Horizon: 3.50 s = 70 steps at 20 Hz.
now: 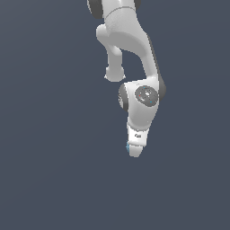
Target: Pick up the object and move it to a goal position.
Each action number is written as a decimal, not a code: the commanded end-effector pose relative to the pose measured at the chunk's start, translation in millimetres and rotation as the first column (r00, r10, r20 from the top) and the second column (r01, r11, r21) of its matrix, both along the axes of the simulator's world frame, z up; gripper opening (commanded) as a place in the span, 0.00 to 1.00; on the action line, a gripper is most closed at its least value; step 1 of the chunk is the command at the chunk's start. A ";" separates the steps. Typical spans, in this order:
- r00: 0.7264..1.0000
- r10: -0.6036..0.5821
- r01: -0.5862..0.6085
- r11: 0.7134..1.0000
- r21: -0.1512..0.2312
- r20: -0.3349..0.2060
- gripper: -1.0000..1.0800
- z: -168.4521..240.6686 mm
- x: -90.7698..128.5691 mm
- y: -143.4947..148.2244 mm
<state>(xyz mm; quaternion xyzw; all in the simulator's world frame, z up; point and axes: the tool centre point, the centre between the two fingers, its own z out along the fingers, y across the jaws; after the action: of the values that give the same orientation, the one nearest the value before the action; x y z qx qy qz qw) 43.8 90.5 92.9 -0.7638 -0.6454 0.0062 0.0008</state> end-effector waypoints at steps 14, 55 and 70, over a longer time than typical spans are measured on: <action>0.987 0.158 -0.158 0.987 0.007 0.010 0.96 -3.6 7.1 6.6; 0.987 0.163 -0.163 0.987 0.006 0.010 0.00 -39.5 -7.0 -55.3; 0.987 0.163 -0.163 0.987 0.006 0.010 0.00 -0.5 -41.5 -223.6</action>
<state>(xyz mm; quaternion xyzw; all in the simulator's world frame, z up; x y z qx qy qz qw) 5.4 -119.1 88.9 -0.7092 -0.7050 0.0004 -0.0003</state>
